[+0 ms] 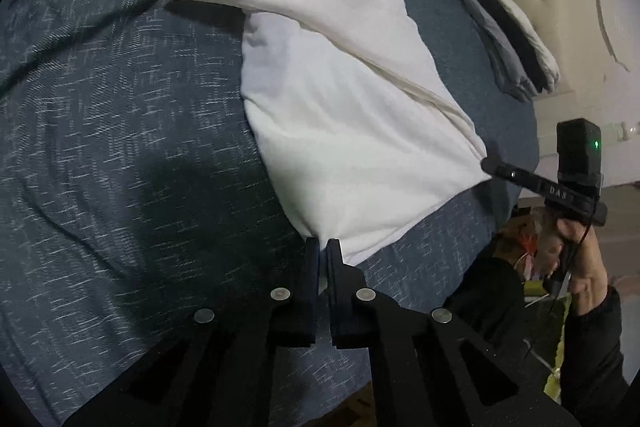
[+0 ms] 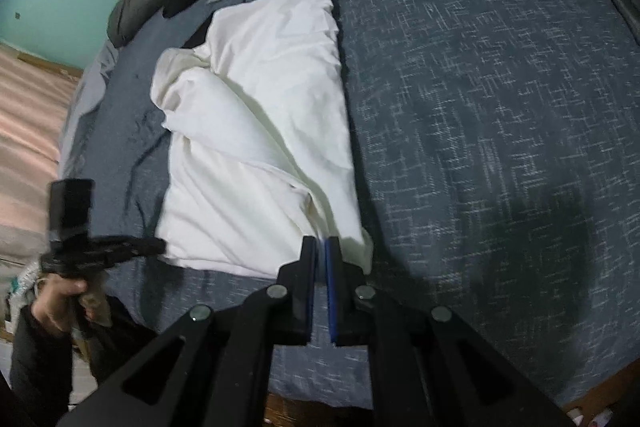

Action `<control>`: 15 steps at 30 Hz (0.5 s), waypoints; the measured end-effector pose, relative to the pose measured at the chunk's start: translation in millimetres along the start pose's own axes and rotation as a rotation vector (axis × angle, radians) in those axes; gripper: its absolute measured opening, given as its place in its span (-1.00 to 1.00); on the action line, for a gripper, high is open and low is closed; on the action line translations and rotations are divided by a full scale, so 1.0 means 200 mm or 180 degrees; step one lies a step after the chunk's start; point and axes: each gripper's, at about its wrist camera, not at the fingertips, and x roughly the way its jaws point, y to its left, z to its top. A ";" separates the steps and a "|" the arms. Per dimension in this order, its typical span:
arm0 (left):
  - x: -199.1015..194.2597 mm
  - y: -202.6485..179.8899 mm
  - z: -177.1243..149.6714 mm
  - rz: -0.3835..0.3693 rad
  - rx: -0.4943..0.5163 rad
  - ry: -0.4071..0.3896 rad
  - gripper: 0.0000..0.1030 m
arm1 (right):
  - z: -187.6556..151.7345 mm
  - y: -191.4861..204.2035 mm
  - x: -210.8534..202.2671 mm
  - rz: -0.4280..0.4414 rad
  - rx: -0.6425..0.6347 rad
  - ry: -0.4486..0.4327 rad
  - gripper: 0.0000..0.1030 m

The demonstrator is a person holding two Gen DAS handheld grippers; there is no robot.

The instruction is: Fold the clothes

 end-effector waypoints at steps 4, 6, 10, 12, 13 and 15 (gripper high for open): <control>0.02 0.02 -0.02 0.0028 -0.0032 0.0028 -0.93 | 0.00 -0.02 0.03 -0.0054 0.0042 -0.0013 -0.93; 0.02 0.04 -0.02 0.0033 -0.0033 0.0028 -0.93 | -0.01 -0.02 0.02 -0.0095 0.0029 -0.0056 -0.94; 0.04 0.05 -0.02 0.0050 -0.0047 0.0040 -0.93 | -0.02 -0.03 0.03 -0.0129 -0.0011 -0.0028 -0.95; 0.06 0.05 -0.02 0.0058 -0.0054 0.0044 -0.93 | -0.03 -0.03 0.06 -0.0161 -0.0004 0.0030 -0.95; 0.06 0.04 -0.02 0.0060 -0.0055 0.0042 -0.93 | -0.02 -0.04 0.07 -0.0146 0.0006 0.0033 -0.95; 0.04 0.06 -0.01 0.0062 -0.0050 0.0037 -0.93 | -0.02 -0.04 0.09 -0.0088 0.0037 0.0024 -0.94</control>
